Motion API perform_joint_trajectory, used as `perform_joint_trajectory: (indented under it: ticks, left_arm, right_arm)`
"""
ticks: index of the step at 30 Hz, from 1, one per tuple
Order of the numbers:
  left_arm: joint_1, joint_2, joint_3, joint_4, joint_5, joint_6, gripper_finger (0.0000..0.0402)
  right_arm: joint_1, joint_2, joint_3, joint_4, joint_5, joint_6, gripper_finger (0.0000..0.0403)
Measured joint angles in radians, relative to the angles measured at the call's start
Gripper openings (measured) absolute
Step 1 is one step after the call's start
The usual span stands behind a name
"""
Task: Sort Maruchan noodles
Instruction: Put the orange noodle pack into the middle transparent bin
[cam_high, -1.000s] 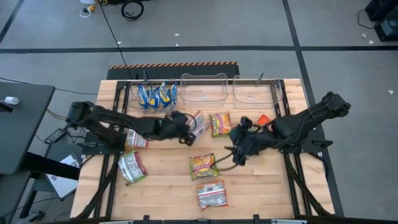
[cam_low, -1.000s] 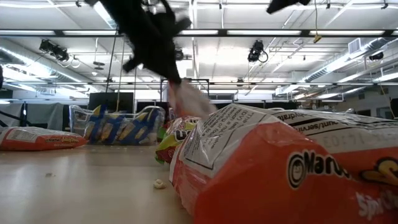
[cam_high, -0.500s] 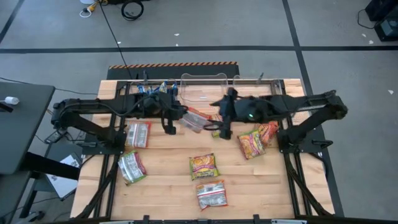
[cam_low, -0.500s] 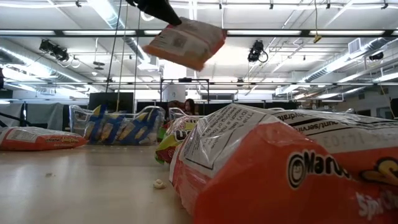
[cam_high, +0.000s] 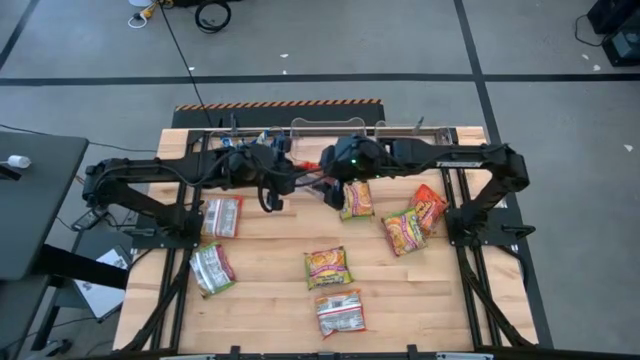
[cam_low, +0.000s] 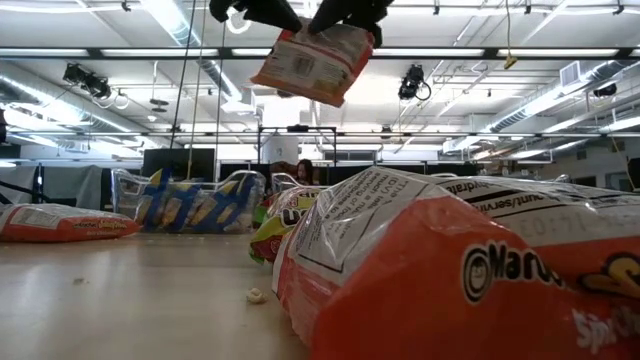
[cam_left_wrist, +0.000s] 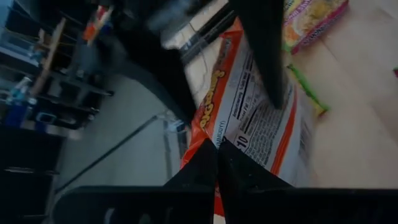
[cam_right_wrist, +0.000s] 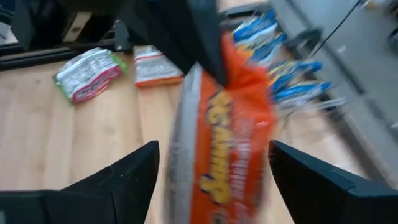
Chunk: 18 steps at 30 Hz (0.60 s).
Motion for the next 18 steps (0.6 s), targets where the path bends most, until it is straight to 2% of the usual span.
perform_joint_trajectory:
  ticks: [5, 10, 14, 16, 18]
  left_arm:
    - [0.0, 0.0, 0.0, 0.048, 0.009, 0.038, 0.0009]
    - [0.0, 0.0, 0.002, 0.029, -0.019, 0.03, 0.0011]
    - [-0.013, 0.0, 0.002, 0.029, -0.056, 0.029, 0.0028]
    - [-0.03, -0.003, 0.002, 0.026, -0.106, 0.021, 0.0047]
    - [-0.051, -0.016, 0.002, 0.002, -0.206, -0.005, 0.007]
  right_arm:
    - [-0.02, 0.03, 0.0, 0.0, -0.025, 0.057, 0.0269]
    - [-0.025, 0.03, 0.0, -0.001, -0.024, 0.073, 0.0205]
    - [-0.025, 0.03, 0.0, 0.001, -0.025, 0.117, 0.0152]
    - [-0.025, 0.03, 0.0, 0.0, -0.028, 0.153, 0.0148]
    - [-0.026, 0.03, 0.0, -0.012, -0.028, 0.194, 0.0148]
